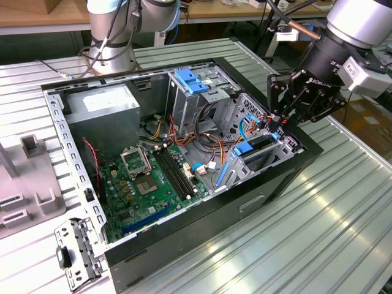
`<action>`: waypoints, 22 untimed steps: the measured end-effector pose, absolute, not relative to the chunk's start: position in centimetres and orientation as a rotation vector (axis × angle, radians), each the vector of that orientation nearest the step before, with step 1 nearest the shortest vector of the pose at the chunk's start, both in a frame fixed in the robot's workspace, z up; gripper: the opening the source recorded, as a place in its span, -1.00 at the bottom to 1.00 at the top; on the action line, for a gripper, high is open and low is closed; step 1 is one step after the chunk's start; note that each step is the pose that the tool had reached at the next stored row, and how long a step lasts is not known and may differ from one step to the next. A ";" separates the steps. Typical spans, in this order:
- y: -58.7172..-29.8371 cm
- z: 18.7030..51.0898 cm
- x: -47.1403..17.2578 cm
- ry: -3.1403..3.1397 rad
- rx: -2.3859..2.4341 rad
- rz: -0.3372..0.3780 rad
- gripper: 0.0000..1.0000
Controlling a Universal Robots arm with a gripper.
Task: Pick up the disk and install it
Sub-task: 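Insert the first disk wire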
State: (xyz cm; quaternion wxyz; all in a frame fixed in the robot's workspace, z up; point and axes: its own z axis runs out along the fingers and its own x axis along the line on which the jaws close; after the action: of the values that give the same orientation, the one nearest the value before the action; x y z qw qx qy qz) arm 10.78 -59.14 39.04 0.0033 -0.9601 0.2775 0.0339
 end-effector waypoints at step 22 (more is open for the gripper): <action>-59.0 38.5 12.3 0.878 -3.031 0.097 -0.28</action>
State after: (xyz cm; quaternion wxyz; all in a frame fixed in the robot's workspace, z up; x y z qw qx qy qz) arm 12.29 -59.03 38.52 -0.0077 -0.9601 0.2780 0.0308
